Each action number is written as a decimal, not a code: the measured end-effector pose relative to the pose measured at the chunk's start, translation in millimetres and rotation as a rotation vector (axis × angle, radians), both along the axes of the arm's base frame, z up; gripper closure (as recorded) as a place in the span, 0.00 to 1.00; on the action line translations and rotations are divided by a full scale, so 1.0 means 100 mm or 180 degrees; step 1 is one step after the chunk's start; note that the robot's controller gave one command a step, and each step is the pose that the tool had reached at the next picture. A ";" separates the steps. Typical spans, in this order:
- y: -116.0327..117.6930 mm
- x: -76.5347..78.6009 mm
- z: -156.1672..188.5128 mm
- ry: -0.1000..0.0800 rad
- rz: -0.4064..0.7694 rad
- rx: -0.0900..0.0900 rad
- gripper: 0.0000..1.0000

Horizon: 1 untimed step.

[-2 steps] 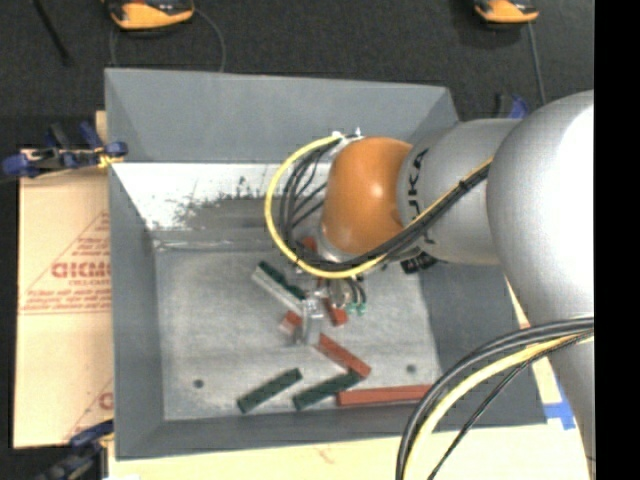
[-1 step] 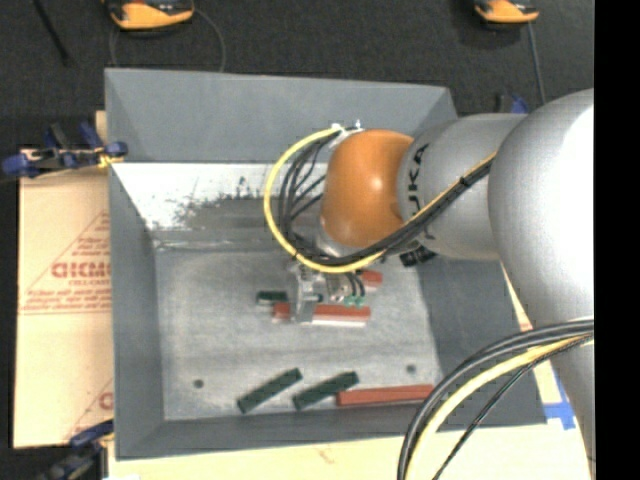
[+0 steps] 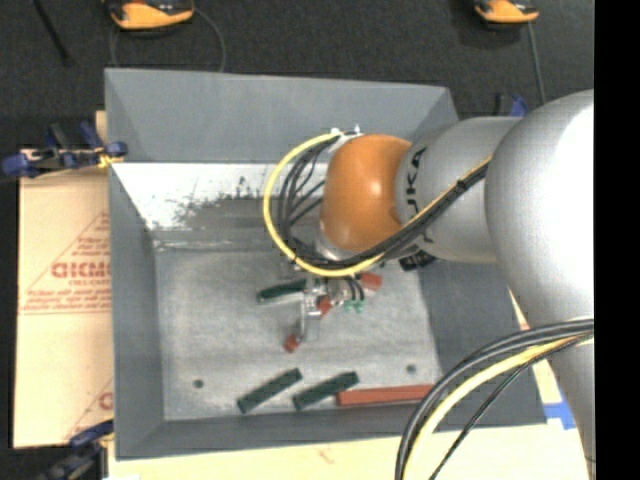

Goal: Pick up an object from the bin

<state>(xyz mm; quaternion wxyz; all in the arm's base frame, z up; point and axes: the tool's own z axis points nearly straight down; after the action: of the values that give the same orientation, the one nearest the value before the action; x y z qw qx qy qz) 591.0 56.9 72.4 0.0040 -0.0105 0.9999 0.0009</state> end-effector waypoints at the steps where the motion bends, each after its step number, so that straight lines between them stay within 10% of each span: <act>1: 0.01 0.01 0.02 0.0003 0.0000 0.0004 1.00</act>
Offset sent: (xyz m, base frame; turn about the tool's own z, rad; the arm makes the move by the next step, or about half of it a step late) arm 0.0000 0.0000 0.0000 0.0000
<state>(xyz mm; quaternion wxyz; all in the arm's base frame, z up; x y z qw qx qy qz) 591.5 57.7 74.7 0.0035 -0.0106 0.9999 0.0015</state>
